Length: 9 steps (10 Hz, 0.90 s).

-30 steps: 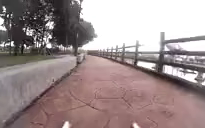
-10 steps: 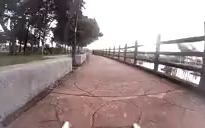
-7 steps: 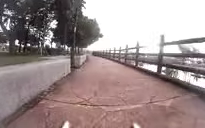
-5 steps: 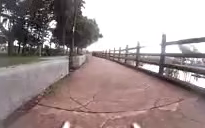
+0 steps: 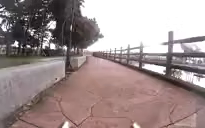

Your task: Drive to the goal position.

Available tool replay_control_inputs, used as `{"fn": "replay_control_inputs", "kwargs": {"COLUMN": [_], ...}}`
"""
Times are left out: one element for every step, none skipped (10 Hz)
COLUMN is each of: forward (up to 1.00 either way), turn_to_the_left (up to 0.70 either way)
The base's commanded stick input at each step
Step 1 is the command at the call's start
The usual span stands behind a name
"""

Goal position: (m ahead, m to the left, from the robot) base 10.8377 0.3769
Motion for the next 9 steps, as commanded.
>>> {"fn": "replay_control_inputs", "kwargs": {"forward": [0.70, 0.70, 0.70, 0.70, 0.70, 0.70, 0.70, 0.70, 0.70], "turn_to_the_left": [0.00, 0.00, 0.00, 0.00, 0.00, 0.00, 0.00, 0.00, 0.00]}}
